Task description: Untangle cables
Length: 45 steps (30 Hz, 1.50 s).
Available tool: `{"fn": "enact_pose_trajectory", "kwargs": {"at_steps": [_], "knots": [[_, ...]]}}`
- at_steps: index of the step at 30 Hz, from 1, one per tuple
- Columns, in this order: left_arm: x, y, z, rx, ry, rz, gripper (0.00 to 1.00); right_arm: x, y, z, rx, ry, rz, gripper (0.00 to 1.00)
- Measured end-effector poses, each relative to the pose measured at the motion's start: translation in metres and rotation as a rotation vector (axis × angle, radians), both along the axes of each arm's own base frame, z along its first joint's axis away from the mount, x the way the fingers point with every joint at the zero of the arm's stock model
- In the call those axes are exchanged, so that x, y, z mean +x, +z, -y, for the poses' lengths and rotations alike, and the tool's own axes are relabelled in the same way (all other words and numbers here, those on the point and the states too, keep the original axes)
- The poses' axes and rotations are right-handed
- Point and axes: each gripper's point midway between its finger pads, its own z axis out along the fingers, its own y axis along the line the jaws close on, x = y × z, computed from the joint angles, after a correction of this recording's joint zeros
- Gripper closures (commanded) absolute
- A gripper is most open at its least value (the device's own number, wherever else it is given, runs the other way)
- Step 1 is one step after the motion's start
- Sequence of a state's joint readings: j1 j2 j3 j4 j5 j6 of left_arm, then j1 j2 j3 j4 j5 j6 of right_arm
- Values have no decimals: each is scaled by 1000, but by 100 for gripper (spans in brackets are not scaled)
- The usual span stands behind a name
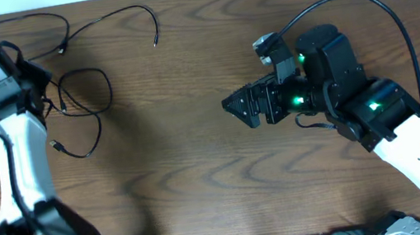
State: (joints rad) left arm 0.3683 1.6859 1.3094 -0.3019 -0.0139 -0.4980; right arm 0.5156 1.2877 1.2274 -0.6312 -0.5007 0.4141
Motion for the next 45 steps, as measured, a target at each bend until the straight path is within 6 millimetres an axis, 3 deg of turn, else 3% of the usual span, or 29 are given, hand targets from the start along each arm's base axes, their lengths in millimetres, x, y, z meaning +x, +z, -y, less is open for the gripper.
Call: {"fn": "enact_pose_trajectory", "kwargs": {"at_steps": [1, 5, 9, 16, 19, 22, 25, 28, 30, 32, 36, 41, 45], "knots": [[3, -9, -1, -1, -3, -13, 92, 1, -3, 0, -2, -3, -10, 9], [10, -60, -4, -14, -23, -100, 92, 3, -11, -2, -10, -11, -44, 9], [11, -90, -6, -13, -49, -164, 92, 4, -15, -2, -14, -16, -62, 9], [-16, -142, -31, -63, -4, -298, 92, 6, -19, -3, -19, -18, -74, 9], [-30, -156, -46, -83, 31, -334, 93, 6, -22, -4, -23, -17, -81, 9], [-37, -156, -61, -102, 57, -319, 92, 8, -26, -4, -28, -18, -90, 9], [-18, -147, -55, -160, -6, -210, 92, 8, -30, -5, -34, -18, -101, 9], [5, -124, -41, -197, -96, -88, 92, 8, -31, -5, -37, -18, -106, 9], [14, -93, -30, -193, -146, -12, 83, 8, -31, -4, -37, -18, -107, 9], [19, -60, -24, -176, -171, 57, 64, 8, -31, -4, -38, -18, -107, 9], [17, 3, -14, -144, -198, 173, 61, 8, -31, -4, -38, -18, -108, 11], [9, 34, 3, -195, -221, 230, 60, 3, -36, -2, -54, -18, -135, 12], [8, 62, 34, -208, -304, 282, 37, 2, -40, 0, -64, -21, -152, 6]]}}
